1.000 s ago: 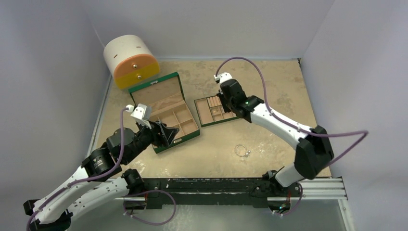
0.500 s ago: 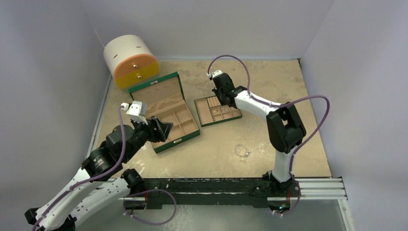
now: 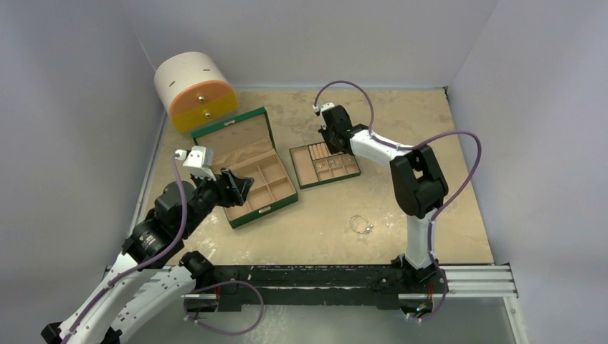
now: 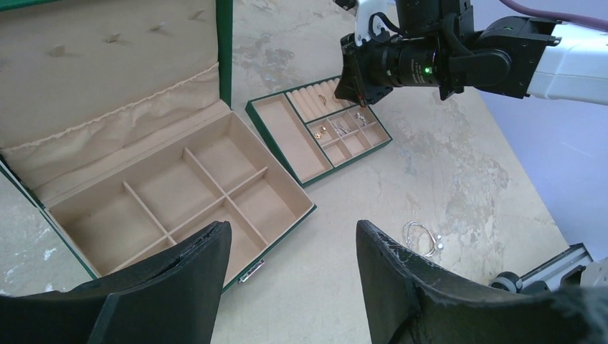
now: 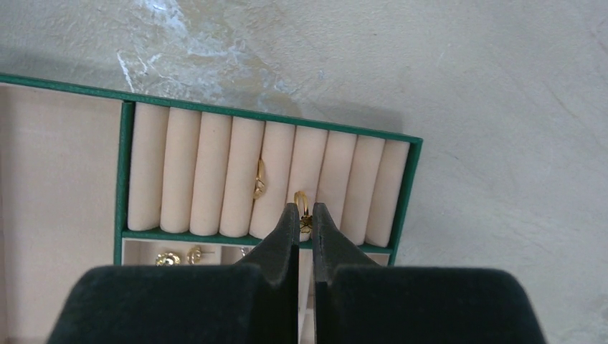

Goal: Organize the mixed jewelry

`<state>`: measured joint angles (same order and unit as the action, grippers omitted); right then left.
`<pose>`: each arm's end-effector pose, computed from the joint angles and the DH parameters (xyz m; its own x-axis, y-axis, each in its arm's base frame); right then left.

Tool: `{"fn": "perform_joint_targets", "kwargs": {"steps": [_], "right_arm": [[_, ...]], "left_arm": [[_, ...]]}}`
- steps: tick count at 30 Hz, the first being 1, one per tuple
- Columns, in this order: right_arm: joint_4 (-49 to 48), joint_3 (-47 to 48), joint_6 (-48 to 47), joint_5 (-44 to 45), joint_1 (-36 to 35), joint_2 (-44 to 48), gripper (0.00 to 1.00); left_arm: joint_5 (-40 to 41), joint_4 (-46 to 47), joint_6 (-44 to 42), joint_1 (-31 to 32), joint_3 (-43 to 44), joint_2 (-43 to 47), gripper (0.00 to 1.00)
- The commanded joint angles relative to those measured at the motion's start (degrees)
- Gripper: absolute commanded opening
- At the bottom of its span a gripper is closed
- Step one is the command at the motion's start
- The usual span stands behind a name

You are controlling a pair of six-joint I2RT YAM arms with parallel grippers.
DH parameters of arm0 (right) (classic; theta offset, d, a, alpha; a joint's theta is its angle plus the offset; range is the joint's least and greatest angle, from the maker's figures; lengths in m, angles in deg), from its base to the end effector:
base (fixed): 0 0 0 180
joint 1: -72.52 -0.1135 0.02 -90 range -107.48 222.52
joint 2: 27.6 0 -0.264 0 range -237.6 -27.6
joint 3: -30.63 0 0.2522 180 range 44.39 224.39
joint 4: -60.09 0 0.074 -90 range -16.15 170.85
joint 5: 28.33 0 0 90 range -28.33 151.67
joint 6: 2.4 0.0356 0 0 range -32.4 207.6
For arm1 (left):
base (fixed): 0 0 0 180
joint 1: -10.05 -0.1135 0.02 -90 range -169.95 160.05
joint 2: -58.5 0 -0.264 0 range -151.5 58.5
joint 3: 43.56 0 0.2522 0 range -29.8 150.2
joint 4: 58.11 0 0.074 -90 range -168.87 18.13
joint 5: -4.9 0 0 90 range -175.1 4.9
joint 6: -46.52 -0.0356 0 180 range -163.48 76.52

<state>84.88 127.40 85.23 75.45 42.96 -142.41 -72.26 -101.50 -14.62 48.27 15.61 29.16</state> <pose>0.3958 0.2147 0.2012 -0.5773 -0.3736 -0.7261 -0.3514 0.9163 -0.1921 0.0947 -0.0645 0.3428 -0.3706 -0.3072 -0.8765 0.2907 0.8579 -0.4236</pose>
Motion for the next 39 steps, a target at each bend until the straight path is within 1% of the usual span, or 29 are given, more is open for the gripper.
{"fn": "perform_joint_targets", "kwargs": {"steps": [1,12,22,29,30,34,39], "right_arm": [[-1.94,2.95,1.53,-2.0,0.12,-0.26,0.0],[-2.86,2.66,1.93,-1.91,0.54,-2.84,0.0],[-4.19,2.07,5.58,-3.89,0.92,-6.06,0.0],[-4.11,1.48,6.38,-4.12,1.13,-5.27,0.0],[-3.98,1.46,6.55,-4.19,1.11,-4.93,0.02],[-3.53,1.28,7.01,-4.38,1.09,-2.96,0.15],[-2.46,1.12,7.52,-4.29,1.12,0.15,0.24]], "left_arm": [[-0.89,2.84,-1.09,-0.69,0.84,-0.14,0.64],[-1.57,3.08,-1.09,-1.57,0.82,-0.68,0.64],[-2.37,3.23,-1.17,-2.28,0.73,-1.23,0.64],[-2.56,3.34,-1.18,-2.53,0.7,-1.36,0.64],[-2.63,3.34,-1.18,-2.53,0.73,-1.35,0.64],[-2.9,3.43,-1.18,-2.71,0.71,-1.48,0.64],[-3.11,3.39,-1.18,-2.84,0.6,-1.45,0.64]]}}
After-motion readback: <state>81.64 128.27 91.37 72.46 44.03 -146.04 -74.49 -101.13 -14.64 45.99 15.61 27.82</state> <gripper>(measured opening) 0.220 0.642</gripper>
